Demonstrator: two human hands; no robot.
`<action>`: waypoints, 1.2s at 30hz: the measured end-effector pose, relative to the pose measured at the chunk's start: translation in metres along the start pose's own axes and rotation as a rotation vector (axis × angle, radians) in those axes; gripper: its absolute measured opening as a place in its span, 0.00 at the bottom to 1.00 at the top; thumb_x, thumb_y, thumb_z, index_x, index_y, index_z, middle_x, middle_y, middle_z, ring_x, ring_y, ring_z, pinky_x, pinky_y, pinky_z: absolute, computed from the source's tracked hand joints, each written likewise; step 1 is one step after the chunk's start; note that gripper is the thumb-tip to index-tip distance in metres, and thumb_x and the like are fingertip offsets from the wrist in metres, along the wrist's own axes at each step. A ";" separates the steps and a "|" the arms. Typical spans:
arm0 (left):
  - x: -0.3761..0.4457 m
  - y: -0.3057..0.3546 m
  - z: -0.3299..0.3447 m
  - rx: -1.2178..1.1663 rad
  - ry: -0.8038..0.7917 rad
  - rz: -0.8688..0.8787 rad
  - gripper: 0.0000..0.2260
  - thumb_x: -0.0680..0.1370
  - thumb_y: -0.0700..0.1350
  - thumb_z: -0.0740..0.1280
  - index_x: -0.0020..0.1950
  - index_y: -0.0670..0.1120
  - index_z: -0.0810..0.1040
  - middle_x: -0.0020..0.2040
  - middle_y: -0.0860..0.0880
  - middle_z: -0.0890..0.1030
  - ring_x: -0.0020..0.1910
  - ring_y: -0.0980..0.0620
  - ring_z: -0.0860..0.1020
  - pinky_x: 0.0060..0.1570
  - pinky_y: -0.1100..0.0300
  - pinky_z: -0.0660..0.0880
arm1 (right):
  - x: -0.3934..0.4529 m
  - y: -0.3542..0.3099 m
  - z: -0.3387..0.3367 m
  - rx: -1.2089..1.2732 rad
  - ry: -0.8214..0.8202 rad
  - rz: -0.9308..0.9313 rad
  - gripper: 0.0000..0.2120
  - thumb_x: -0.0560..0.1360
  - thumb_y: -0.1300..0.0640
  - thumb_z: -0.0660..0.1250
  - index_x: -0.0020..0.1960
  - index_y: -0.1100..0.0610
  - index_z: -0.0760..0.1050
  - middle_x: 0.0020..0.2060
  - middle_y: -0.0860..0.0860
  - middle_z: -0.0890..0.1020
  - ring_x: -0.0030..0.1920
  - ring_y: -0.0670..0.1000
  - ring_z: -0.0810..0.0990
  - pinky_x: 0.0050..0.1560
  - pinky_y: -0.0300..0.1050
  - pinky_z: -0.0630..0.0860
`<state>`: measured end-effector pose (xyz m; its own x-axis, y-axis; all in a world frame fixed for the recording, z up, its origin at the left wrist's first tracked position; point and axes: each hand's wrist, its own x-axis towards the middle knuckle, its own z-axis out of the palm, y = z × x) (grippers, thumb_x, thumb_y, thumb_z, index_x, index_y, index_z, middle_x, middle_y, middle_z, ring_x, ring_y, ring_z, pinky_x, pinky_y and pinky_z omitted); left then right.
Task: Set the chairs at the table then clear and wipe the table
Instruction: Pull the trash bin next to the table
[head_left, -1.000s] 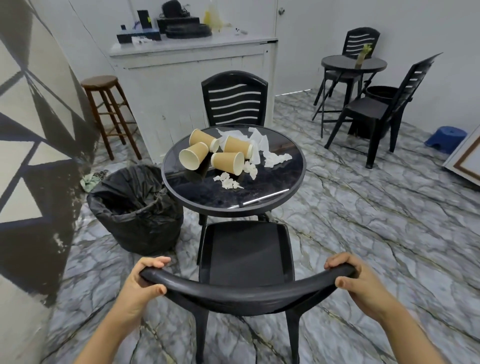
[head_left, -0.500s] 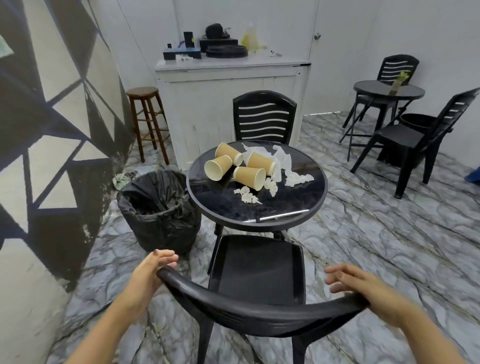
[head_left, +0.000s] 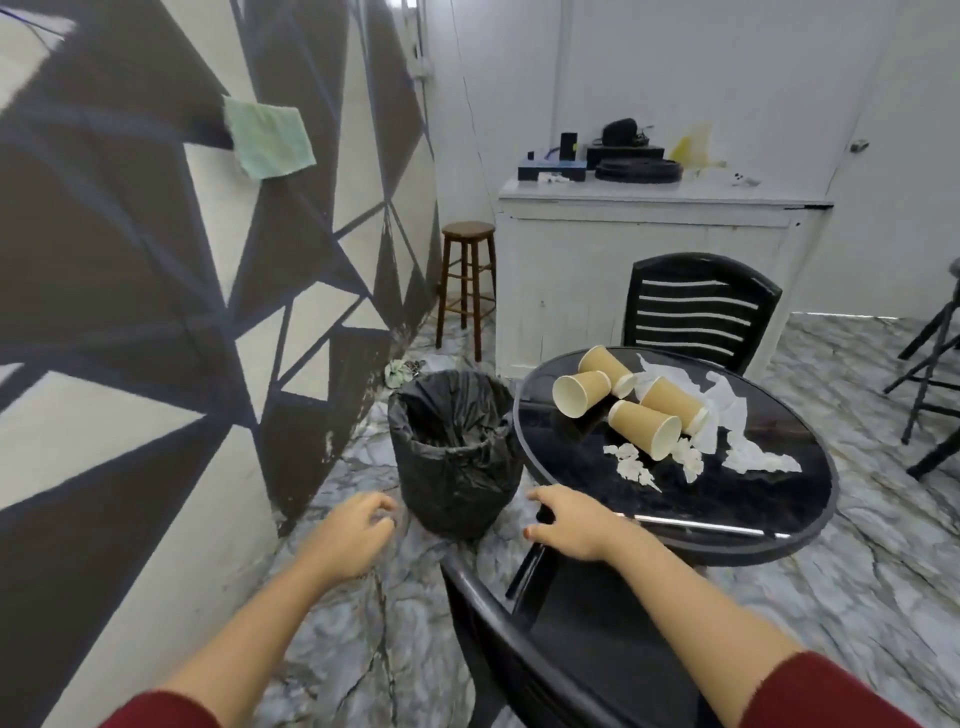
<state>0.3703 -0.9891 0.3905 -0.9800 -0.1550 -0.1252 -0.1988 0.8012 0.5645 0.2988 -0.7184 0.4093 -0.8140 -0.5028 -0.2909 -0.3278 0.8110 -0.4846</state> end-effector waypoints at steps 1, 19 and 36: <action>-0.002 -0.002 -0.003 0.029 0.009 -0.023 0.12 0.78 0.44 0.59 0.59 0.49 0.74 0.64 0.46 0.74 0.62 0.50 0.72 0.61 0.57 0.67 | 0.009 -0.009 0.002 -0.034 -0.013 -0.019 0.29 0.75 0.47 0.63 0.73 0.54 0.59 0.72 0.53 0.64 0.71 0.55 0.64 0.69 0.51 0.64; -0.024 -0.025 -0.014 0.179 0.013 -0.307 0.26 0.71 0.57 0.50 0.65 0.50 0.71 0.68 0.48 0.71 0.66 0.47 0.69 0.66 0.51 0.65 | 0.086 -0.093 0.044 -0.293 -0.242 -0.155 0.27 0.77 0.47 0.59 0.73 0.55 0.58 0.72 0.55 0.62 0.70 0.58 0.64 0.68 0.55 0.65; 0.103 -0.088 -0.039 0.254 -0.078 -0.211 0.18 0.77 0.52 0.55 0.67 0.53 0.67 0.69 0.49 0.68 0.68 0.48 0.65 0.66 0.51 0.62 | 0.202 -0.120 0.056 -0.238 -0.225 -0.035 0.28 0.77 0.45 0.58 0.72 0.55 0.58 0.71 0.55 0.64 0.70 0.58 0.63 0.68 0.56 0.64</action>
<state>0.2862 -1.0981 0.3597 -0.9116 -0.2964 -0.2850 -0.3784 0.8758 0.2996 0.2010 -0.9341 0.3628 -0.6828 -0.5633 -0.4654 -0.4778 0.8261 -0.2989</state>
